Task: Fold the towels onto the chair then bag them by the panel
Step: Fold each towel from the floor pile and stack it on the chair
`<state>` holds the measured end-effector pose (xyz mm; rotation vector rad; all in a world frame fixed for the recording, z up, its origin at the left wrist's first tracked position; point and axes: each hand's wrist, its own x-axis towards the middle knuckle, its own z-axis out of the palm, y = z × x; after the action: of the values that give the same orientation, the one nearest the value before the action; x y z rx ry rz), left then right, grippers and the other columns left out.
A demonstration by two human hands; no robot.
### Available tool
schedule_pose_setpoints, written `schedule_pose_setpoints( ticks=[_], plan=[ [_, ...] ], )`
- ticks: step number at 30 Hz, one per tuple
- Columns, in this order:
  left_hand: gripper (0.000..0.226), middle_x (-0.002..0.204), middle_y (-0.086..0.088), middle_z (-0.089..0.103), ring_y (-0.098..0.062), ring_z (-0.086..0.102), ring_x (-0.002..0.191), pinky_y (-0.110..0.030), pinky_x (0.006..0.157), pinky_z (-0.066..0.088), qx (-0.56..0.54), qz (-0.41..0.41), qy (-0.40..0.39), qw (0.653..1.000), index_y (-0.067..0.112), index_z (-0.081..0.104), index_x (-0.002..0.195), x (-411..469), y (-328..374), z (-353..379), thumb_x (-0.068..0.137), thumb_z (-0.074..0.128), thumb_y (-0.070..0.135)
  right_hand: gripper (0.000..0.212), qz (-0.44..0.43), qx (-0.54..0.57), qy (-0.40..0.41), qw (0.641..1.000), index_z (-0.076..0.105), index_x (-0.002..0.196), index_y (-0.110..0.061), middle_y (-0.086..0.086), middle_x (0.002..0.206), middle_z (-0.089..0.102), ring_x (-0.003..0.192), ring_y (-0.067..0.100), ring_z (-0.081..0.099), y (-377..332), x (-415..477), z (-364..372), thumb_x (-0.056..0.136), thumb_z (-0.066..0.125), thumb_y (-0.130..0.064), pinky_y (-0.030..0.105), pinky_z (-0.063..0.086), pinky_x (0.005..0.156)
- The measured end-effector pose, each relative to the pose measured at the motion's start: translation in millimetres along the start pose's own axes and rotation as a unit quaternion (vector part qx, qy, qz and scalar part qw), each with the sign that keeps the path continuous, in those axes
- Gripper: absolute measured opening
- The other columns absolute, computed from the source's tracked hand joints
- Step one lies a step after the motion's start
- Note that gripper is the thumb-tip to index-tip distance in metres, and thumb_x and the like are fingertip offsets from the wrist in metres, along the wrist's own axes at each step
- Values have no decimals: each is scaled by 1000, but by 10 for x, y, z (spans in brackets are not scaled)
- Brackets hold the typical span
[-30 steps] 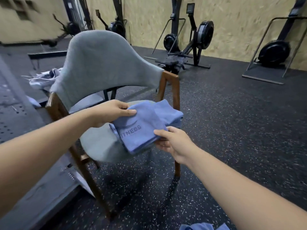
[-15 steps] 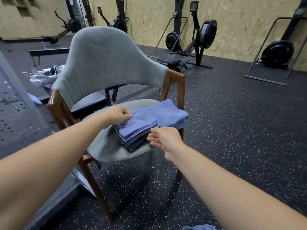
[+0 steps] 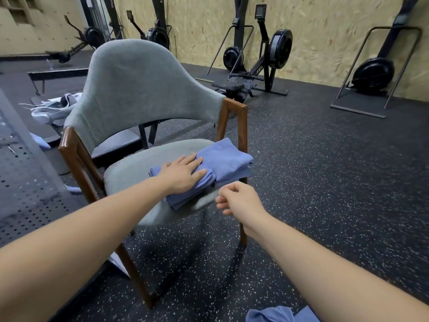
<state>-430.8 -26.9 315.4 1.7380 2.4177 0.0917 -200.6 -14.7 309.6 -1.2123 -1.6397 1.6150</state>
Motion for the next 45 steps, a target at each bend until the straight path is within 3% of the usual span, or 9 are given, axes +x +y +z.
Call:
schedule_pose_setpoints(
  ticks=[7,12,18,23,28,32,37,41,45],
  plan=[
    [54,169,4,36,-21,33,155,-49,120,31,14,59,84,995,31,47,154,-95,278,-158,109,35,60,13,1,-22,13,1000,72,104,-8,9,95,81,78,14,73,185,-209,-416,100,62,-15,33,59,72],
    [54,159,2,49,-24,44,146,-48,113,37,23,164,108,980,28,53,151,-249,1006,9,106,50,57,11,0,-69,35,997,72,104,-9,8,92,81,80,18,74,510,-465,-916,103,63,-16,35,59,73],
    [52,144,-2,61,-28,57,133,-47,107,42,58,257,21,964,28,52,150,-565,2100,562,106,52,56,10,18,-141,70,987,72,94,-18,-4,84,80,87,24,78,1225,-857,-1574,101,65,-20,46,61,83],
    [45,139,-2,64,-28,61,128,-47,104,47,59,303,-79,948,25,56,141,-901,2722,1365,105,56,52,10,66,-201,109,971,72,89,-22,-3,79,77,81,19,74,1935,-1260,-2025,97,68,-23,38,57,78],
    [32,121,-4,71,-31,67,111,-46,90,57,37,306,-178,935,23,63,126,-1246,3050,2312,100,61,41,5,118,-238,123,956,71,89,-26,-7,85,74,83,14,69,2668,-1647,-2351,94,71,-24,25,50,66],
    [39,128,-4,67,-31,63,117,-44,91,56,19,277,-246,929,24,60,137,-1525,3115,3038,100,64,36,6,154,-250,121,948,71,90,-25,-8,80,72,79,14,67,3171,-1885,-2407,88,72,-19,16,45,62],
    [46,140,-9,60,-34,60,124,-38,85,49,-10,226,-243,943,20,55,146,-1778,3086,3610,100,60,23,19,190,-301,91,930,70,99,-27,-12,93,69,91,16,68,3666,-2088,-2315,81,74,-24,36,57,84],
    [70,157,-6,51,-33,54,140,-42,105,49,-64,187,-251,948,26,39,162,-1915,2995,3956,97,63,21,45,209,-363,55,906,64,124,-24,-4,120,59,109,21,63,3905,-2198,-2185,83,76,-39,35,51,85],
    [48,138,-2,69,-26,63,128,-30,103,44,-169,147,-233,946,20,63,141,-1935,2969,4208,94,73,18,27,198,-365,59,908,66,123,-22,-1,122,69,112,26,65,4052,-2206,-2119,96,63,-26,35,50,83]
  ],
)
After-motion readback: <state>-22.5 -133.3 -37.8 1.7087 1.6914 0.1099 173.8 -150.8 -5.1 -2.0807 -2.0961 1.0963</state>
